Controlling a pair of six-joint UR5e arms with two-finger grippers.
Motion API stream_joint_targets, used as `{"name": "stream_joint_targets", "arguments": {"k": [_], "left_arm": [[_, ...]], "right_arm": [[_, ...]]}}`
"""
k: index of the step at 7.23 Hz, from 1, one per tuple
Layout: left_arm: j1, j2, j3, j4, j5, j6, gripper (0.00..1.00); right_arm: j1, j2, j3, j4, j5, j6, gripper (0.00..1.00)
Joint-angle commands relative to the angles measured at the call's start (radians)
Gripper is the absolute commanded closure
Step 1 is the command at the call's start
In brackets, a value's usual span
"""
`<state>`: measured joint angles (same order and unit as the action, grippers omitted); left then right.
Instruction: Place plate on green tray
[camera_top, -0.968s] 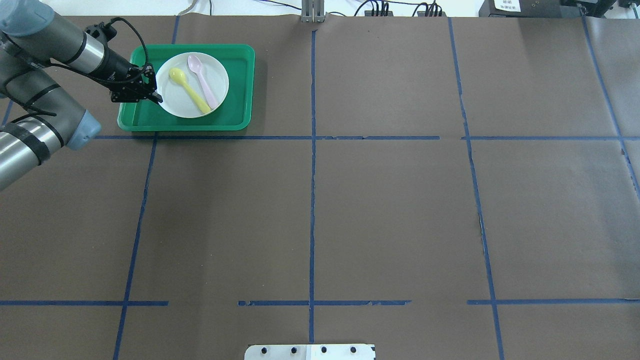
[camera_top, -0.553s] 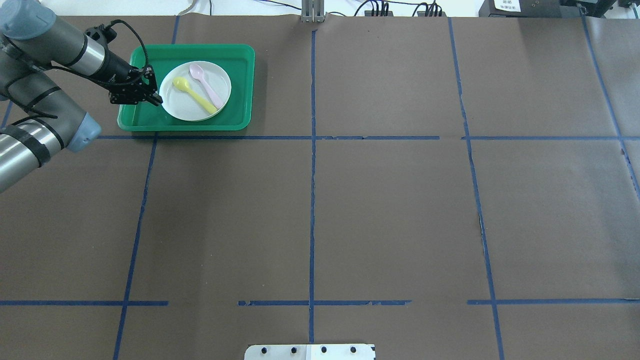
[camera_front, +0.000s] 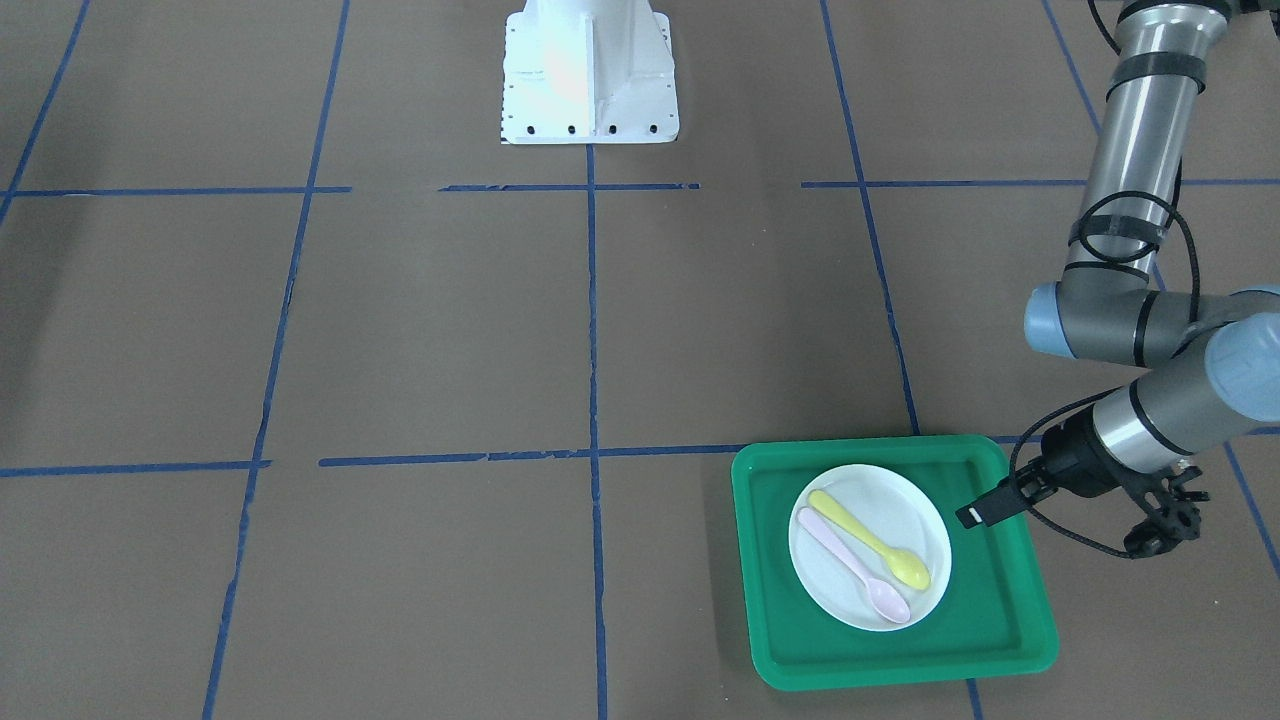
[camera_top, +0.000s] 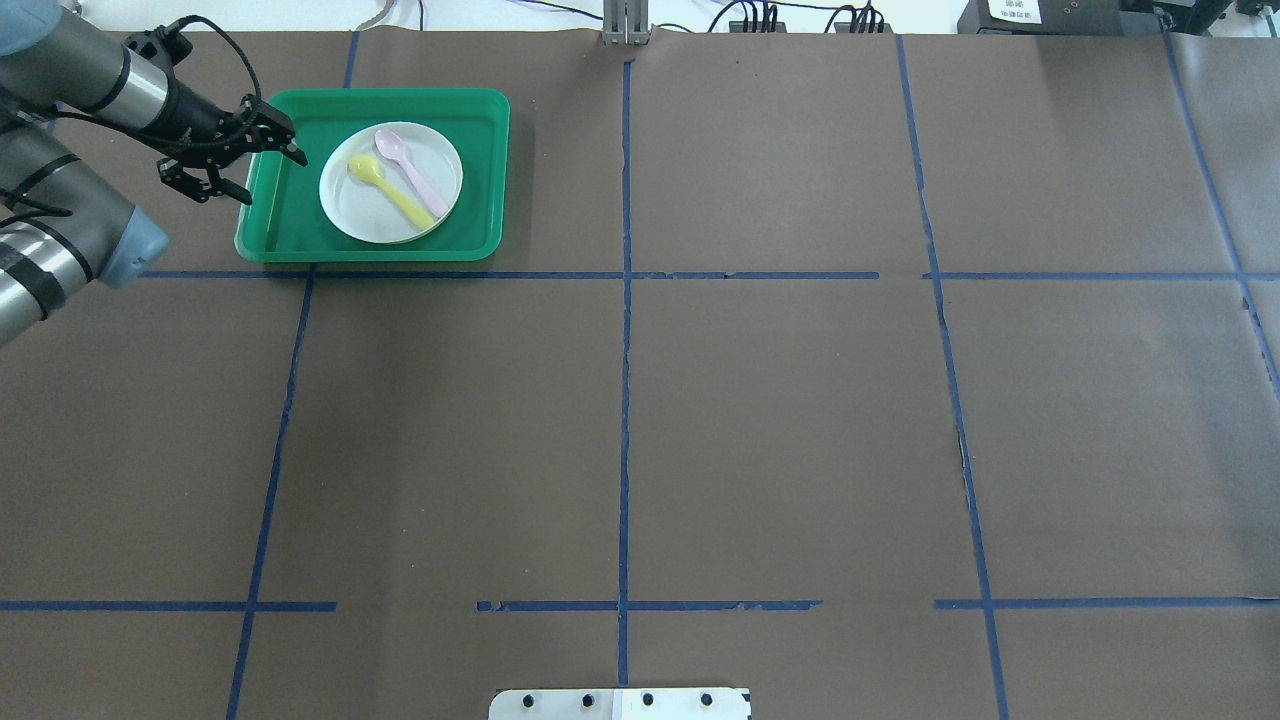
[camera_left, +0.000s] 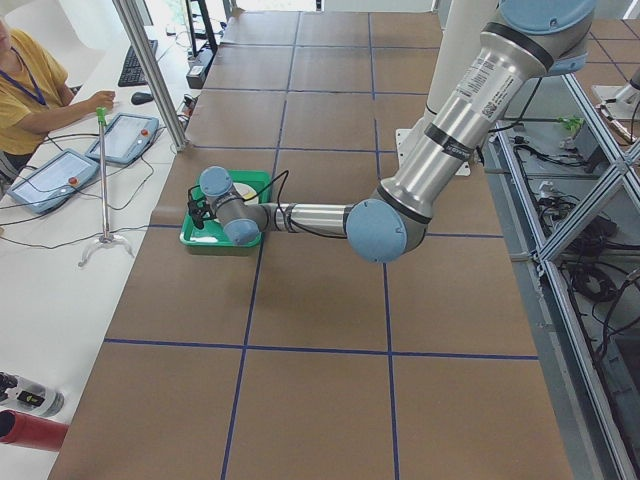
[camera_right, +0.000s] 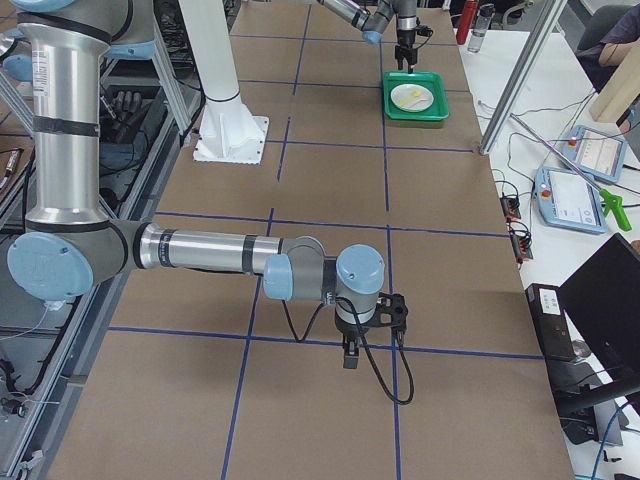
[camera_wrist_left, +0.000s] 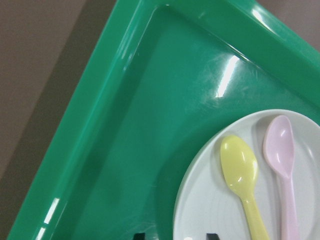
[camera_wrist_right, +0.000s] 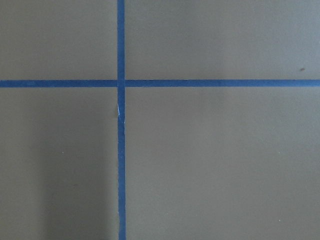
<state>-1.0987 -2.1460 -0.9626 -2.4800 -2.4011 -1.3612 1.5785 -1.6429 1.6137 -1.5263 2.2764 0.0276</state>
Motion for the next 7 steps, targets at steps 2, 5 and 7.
{"name": "stream_joint_targets", "arguments": {"k": [2,5,7], "left_arm": [[-0.072,0.078,-0.175,0.438,-0.089,0.416,0.03],[-0.156,0.194,-0.375,0.818,-0.085,0.878,0.03],[-0.257,0.367,-0.482,0.849,-0.085,1.009,0.03]], "right_arm": [[0.000,0.000,0.000,0.000,0.000,0.000,0.00],[0.000,0.000,0.000,0.000,0.000,0.000,0.00],[0.000,0.000,0.000,0.000,0.000,0.000,0.00]]}}
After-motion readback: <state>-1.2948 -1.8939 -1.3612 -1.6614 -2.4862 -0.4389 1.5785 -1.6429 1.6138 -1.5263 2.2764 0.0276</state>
